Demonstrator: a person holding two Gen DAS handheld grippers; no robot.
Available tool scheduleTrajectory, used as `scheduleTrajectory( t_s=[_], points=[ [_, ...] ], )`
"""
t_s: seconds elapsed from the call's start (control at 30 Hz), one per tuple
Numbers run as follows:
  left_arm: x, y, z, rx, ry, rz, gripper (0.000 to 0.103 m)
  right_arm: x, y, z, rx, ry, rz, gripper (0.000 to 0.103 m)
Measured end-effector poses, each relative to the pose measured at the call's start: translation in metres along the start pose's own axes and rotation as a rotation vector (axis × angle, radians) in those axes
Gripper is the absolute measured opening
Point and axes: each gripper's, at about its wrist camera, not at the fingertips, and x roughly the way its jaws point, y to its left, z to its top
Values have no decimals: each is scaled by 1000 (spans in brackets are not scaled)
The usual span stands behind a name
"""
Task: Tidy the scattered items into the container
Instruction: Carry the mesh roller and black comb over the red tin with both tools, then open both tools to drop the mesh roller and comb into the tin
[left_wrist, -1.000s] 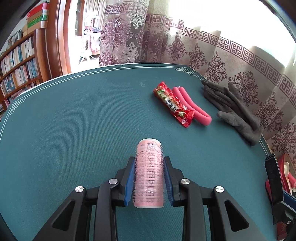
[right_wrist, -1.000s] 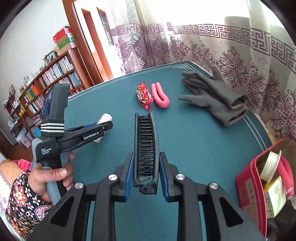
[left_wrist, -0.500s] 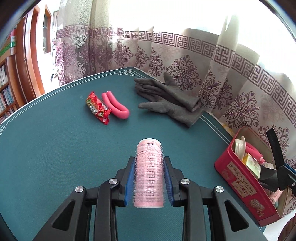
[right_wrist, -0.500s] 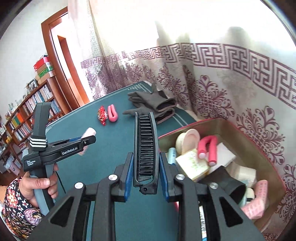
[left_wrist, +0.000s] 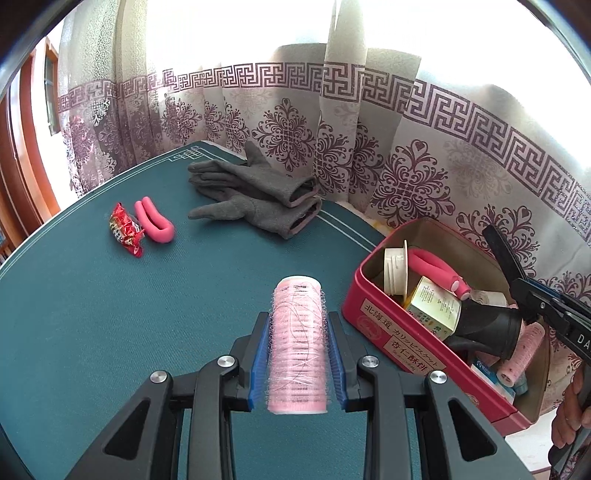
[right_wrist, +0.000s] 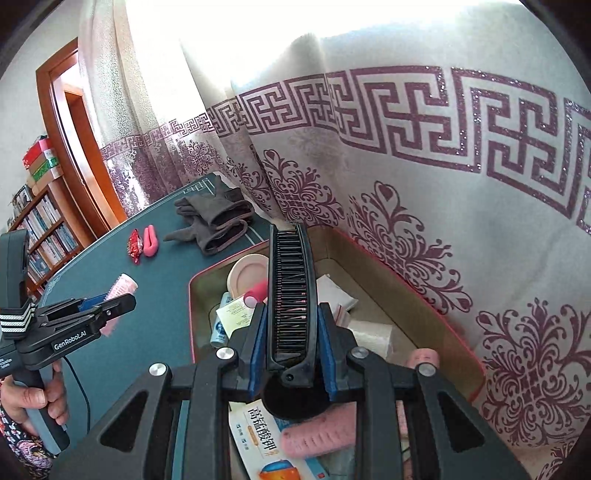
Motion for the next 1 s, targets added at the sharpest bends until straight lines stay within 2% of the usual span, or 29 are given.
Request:
scheduleTrajectory(
  t_s=[0.27, 0.43, 0.67, 1.0],
  points=[
    [-1, -24, 1, 27, 3, -23, 31, 3, -15, -6, -12, 6, -43, 29],
    [2, -42, 3, 48, 17, -55, 31, -8, -22, -8, 2, -21, -39, 29],
    [8, -68, 6, 73, 39, -96, 31, -20, -15, -7, -47, -70, -61, 29],
    [10, -109, -2, 121, 72, -180, 31, -27, -30, -2, 17, -83, -42, 29]
  ],
)
